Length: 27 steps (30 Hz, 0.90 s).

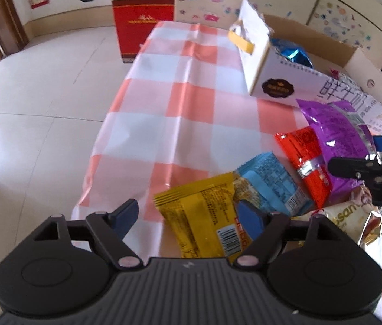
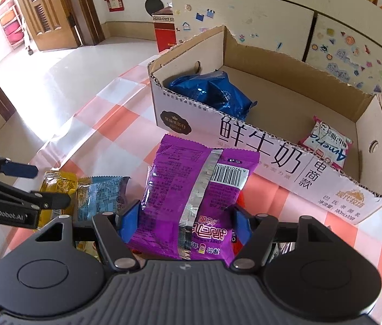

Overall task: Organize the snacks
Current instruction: 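Grasp the purple bag with the right tool while the left tool grasps the yellow packet, then carry the purple bag with the right tool while the left tool carries the yellow packet to the box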

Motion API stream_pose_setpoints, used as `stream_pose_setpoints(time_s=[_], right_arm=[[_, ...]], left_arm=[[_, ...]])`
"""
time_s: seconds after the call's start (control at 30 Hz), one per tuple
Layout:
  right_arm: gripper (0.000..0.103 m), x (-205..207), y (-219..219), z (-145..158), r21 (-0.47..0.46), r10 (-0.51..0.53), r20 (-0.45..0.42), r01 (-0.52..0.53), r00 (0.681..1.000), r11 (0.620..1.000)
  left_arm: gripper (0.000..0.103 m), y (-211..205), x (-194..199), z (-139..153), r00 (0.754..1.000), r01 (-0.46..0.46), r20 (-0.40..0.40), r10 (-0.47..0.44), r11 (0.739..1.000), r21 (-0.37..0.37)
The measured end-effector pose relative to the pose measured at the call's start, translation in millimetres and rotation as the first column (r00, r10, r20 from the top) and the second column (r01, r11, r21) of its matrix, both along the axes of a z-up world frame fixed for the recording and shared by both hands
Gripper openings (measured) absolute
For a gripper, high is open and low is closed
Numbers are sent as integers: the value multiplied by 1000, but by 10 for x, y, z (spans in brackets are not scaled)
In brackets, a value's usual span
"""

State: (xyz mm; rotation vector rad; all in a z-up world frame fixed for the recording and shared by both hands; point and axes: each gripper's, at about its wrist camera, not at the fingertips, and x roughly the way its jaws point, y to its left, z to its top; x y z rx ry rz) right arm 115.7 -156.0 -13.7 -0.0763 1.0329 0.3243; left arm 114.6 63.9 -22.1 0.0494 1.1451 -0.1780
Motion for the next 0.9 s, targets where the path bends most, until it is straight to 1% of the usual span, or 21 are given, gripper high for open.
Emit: stream_pose_setpoints(time_s=[0.1,0.23,0.27,0.33,0.37,0.5,0.57,0.6,0.63,0.67,0.7,0.73,0.83,0.9], right_arm=[[75,-17,46,14,-28,32,12,-31,999,999],[75,-16,105,4,-34,62,10,-61,998,998],[75,-18,120,2,-38,68,10,-68,998,997],[75,-21,144,1,-44,78,11,-78,997,996],[75,-25,151,3,-45,81,11,-81,997,996],[75,-46,156,7,-51,84,10,-84,996,995],[75,-55,154,2,-53,83,8,-82,997,995],[75,-59,155,-1,-54,84,7,-83,996,995],[75,-62,157,-1,-54,86,7,-85,996,995],[75,-65,161,3,-54,88,8,-87,996,995],[75,-69,161,10,-54,89,12,-88,996,995],[75,-72,163,18,-54,88,16,-87,996,995],[75,-74,156,46,-49,84,29,-82,996,995],[75,-80,153,62,-49,84,35,-82,996,995]], left_arm=[[86,3,-47,-4,1000,-10,-3,10,1000,-9],[86,-89,-101,-138,998,23,-51,-23,1000,2],[86,-113,-112,-172,998,28,-52,-27,1000,11],[86,-140,-131,-196,999,27,-23,-26,999,43],[86,-136,-131,-198,1000,23,-14,-22,999,46],[84,-70,-110,-190,1000,10,-7,-9,1000,26],[80,-69,-150,-195,1000,13,10,-14,999,42],[75,-77,-171,-191,1000,16,20,-17,999,50],[67,-82,-176,-184,999,15,28,-16,999,46],[62,-86,-184,-164,999,17,35,-19,999,46],[53,-90,-190,-137,999,19,44,-21,998,53],[49,-84,-197,-105,999,16,49,-18,998,57],[47,-6,-141,-42,999,-14,47,14,1000,-3],[47,-10,-127,11,998,-9,59,10,1000,-16]])
